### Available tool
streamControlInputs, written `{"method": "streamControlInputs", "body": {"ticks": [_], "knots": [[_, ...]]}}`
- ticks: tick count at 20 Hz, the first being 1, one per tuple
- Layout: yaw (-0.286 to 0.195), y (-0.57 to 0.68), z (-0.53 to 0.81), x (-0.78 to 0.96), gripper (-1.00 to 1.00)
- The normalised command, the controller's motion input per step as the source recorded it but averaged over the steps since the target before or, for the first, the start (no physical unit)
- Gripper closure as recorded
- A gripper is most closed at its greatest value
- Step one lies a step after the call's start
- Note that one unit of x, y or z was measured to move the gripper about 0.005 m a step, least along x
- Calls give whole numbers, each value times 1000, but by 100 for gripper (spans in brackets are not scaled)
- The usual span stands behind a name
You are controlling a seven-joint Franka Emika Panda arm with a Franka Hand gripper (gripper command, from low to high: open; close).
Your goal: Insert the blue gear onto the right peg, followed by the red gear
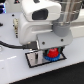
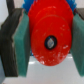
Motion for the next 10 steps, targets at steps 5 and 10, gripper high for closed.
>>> {"method": "streamControlInputs", "body": {"ticks": [5, 10], "knots": [[0, 26, 216, 24, -100], [0, 13, 612, 5, -100]]}}
